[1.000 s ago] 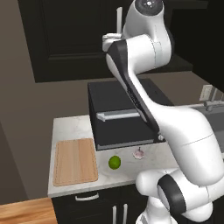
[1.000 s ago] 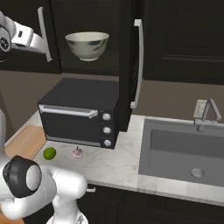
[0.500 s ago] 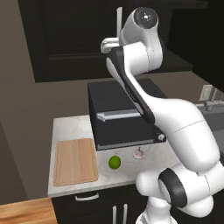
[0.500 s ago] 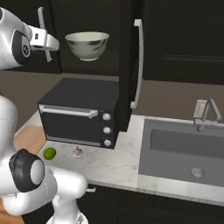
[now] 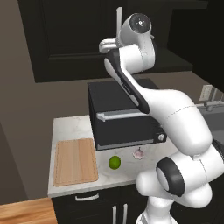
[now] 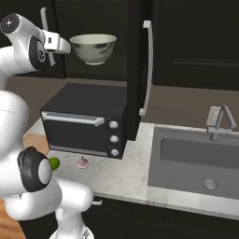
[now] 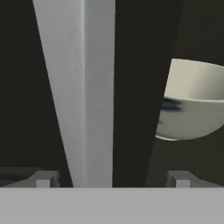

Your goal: Open the cabinet. Place the bowl and condiment on the counter. Then place the lime and garlic on the cutting board.

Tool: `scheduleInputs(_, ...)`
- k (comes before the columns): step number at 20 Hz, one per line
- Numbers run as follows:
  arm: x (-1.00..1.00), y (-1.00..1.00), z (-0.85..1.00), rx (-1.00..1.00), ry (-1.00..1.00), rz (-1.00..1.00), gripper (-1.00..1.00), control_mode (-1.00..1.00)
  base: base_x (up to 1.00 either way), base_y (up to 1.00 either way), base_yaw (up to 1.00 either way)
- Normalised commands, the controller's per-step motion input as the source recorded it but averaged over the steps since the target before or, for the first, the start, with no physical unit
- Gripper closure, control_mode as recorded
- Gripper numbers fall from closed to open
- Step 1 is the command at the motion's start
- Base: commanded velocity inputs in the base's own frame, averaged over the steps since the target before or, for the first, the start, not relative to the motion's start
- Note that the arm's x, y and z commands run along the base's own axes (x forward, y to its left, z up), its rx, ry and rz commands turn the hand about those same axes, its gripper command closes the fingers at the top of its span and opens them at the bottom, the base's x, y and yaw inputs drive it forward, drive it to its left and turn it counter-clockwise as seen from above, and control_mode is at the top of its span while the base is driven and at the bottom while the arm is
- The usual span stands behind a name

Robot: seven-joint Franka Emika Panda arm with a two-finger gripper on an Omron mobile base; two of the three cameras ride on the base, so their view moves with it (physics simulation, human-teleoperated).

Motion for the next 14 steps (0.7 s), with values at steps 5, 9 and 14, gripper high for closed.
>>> scheduleInputs(5,0.31,0.0,-0.1,0.0,0.0,0.0,1.0,-1.0,0.0,0.0,0.0)
scheduleInputs(9,0.16,0.0,-0.11,0.0,0.0,0.0,1.0,-1.0,0.0,0.0,0.0)
scheduleInputs(14,0.04,0.15,-0.02,0.02,-0.01,0.0,1.0,-1.0,0.0,0.0,0.0)
